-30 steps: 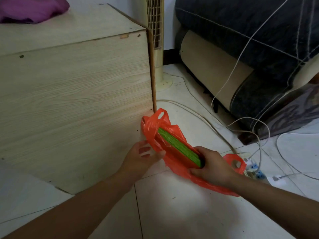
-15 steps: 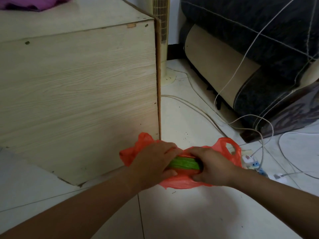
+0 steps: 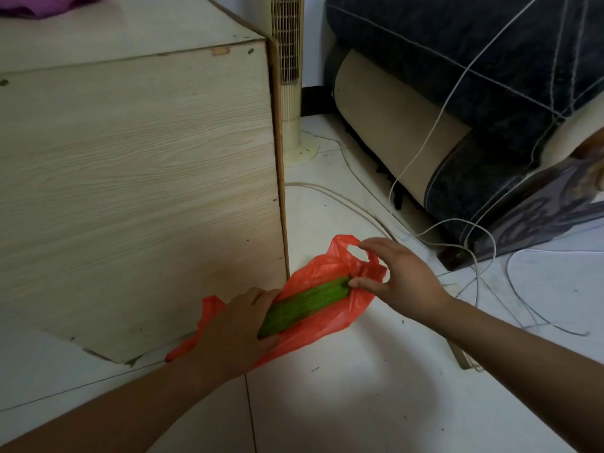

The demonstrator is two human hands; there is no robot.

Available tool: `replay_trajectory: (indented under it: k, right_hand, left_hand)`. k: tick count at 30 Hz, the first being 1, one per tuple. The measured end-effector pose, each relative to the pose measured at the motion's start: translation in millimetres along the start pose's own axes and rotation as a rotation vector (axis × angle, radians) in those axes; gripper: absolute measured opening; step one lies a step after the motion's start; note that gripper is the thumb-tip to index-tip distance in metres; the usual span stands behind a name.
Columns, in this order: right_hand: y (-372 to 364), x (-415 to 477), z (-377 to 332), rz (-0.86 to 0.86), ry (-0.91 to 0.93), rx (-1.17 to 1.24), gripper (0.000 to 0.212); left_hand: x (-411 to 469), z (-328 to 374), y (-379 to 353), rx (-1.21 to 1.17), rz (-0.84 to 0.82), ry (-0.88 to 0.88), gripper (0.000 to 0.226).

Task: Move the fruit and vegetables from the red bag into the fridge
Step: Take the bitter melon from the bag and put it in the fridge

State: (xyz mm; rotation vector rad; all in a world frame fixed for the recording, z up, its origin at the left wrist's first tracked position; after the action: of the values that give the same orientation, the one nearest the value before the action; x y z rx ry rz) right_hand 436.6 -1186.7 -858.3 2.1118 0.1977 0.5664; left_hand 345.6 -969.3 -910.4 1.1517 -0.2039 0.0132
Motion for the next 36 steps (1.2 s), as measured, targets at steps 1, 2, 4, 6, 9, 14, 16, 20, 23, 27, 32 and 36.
replay_trajectory:
  k: [1, 2, 4, 6, 9, 14, 16, 20, 23, 27, 32, 36]
  right_hand:
    - [-6, -3, 4, -0.042, -0.053, 0.016, 0.059]
    - [-12, -5, 7, -0.086, -0.089, 0.029, 0.057]
    - [-20, -10, 13, -0.145, -0.131, 0.031, 0.058]
    - [-20, -9, 19, -0.114, -0.164, 0.033, 0.062]
    - [-18, -4, 28, -0.058, -0.207, 0.041, 0.068]
    - [-16, 0, 25, -0.011, -0.263, 0.130, 0.062]
    - [-16, 0, 20, 0.017, -0.279, 0.169, 0.059]
    - [-14, 3, 3, 0.048, -0.247, 0.270, 0.052]
    - [-12, 6, -2, 0.055, -0.269, 0.367, 0.049]
    - [-14, 6, 3, 0.051, -0.394, 0.523, 0.049]
    - [-20, 5, 4, -0.001, -0.453, 0.635, 0.046]
    - [-20, 6, 2, -0.031, -0.499, 0.776, 0.038]
  left_hand:
    - [0, -1, 0, -0.025, 0.012, 0.028, 0.071]
    - [0, 0, 0, -0.038, 0.012, 0.049, 0.071]
    - [-1, 0, -1, -0.073, 0.012, 0.069, 0.076]
    - [-3, 4, 1, -0.118, 0.016, 0.076, 0.084]
    - [-4, 4, 2, -0.186, 0.054, 0.112, 0.085]
    - [-9, -2, 0, -0.270, 0.038, 0.172, 0.072]
    - [-12, -6, -3, -0.274, 0.010, 0.200, 0.076]
    - [-13, -7, -7, -0.310, -0.035, 0.196, 0.076]
    - [-15, -8, -6, -0.286, -0.007, 0.189, 0.074]
    - [-15, -13, -9, -0.338, -0.002, 0.228, 0.074]
    - [-15, -14, -10, -0.346, 0.001, 0.238, 0.072]
    - [-12, -11, -9, -0.373, -0.059, 0.243, 0.072]
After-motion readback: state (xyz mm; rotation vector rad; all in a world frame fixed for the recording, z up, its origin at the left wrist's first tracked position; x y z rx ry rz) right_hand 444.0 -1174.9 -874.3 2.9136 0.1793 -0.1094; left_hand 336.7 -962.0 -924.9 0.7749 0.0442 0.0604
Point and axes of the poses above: each hand's wrist, its own x-axis towards the middle knuckle, its own y-axis out of the back of the hand, z = x × y, the point moved 6 cm from there along x, towards the middle knuckle, and after that the axes turned 13 degrees about z, right-handed, at the moved point
